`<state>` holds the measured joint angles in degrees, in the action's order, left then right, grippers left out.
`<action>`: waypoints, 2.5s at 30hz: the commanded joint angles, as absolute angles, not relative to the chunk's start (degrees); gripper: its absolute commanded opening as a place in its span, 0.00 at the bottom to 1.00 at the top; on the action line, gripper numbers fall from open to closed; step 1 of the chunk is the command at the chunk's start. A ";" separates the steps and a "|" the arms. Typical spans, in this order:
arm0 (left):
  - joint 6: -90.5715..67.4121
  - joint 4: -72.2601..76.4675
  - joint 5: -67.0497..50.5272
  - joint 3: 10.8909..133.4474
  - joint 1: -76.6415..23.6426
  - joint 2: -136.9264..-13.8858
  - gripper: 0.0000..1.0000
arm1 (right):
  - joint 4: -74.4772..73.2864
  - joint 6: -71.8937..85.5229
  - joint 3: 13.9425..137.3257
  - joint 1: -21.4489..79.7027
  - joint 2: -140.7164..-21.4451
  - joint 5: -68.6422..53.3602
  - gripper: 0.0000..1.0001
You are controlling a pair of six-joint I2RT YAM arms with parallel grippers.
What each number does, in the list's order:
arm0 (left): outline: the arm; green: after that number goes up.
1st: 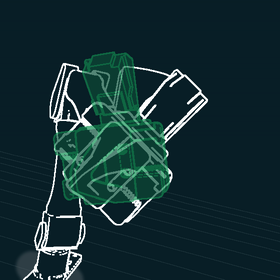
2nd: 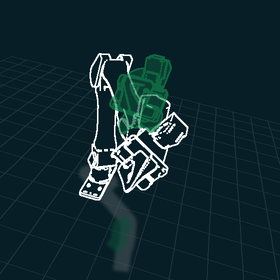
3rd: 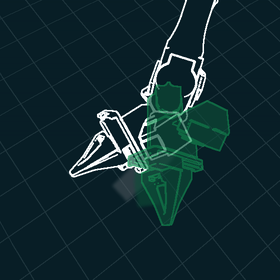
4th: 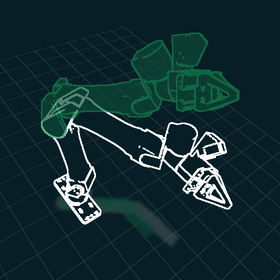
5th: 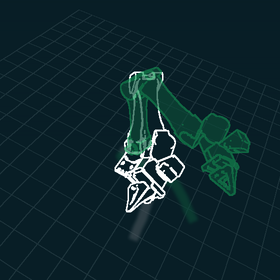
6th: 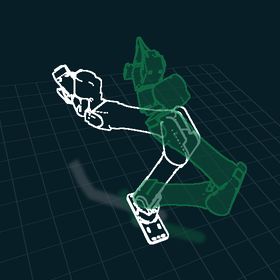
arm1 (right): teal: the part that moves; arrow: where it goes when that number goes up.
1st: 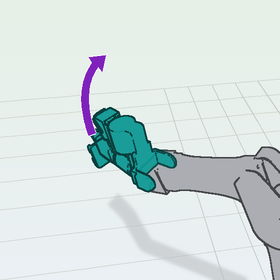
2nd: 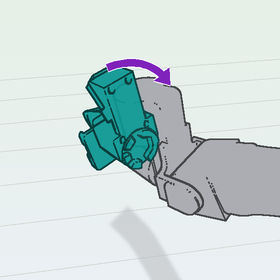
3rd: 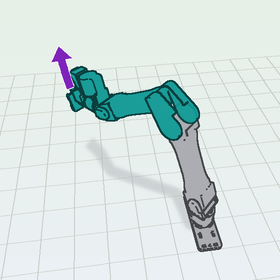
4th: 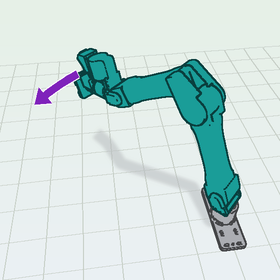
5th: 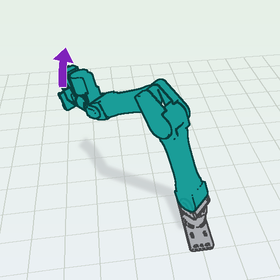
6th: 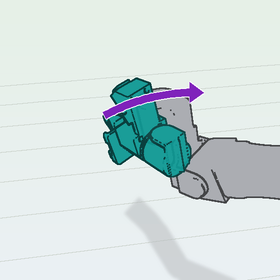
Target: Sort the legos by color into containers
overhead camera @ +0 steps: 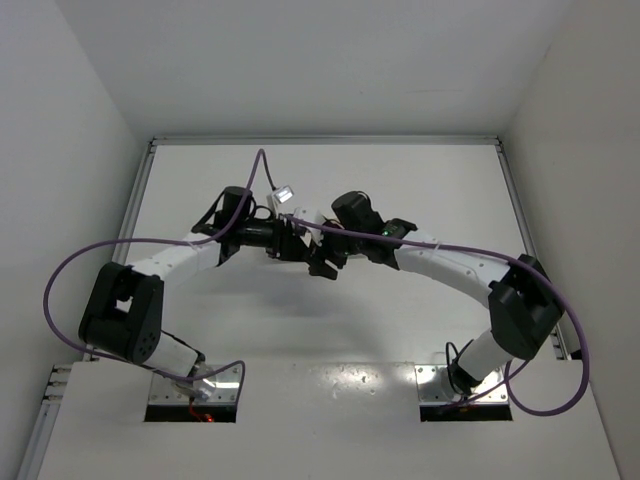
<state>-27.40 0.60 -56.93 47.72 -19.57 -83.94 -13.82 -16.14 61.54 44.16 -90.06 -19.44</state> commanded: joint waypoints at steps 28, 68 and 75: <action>-27.86 7.29 -58.54 44.82 -20.57 -83.14 0.16 | -11.87 -14.42 63.98 45.00 -90.79 -18.11 0.07; -10.55 -9.23 -35.07 38.50 -20.57 -65.48 0.61 | -30.33 -26.63 42.54 34.63 -68.29 -20.92 0.79; -10.55 -9.75 -36.21 40.95 -20.57 -66.62 0.62 | -25.84 -35.40 40.78 35.77 -71.89 -23.46 0.79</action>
<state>-11.60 -9.10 -36.14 38.48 -20.03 -66.63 -29.28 -28.64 40.82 35.07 -70.28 -22.17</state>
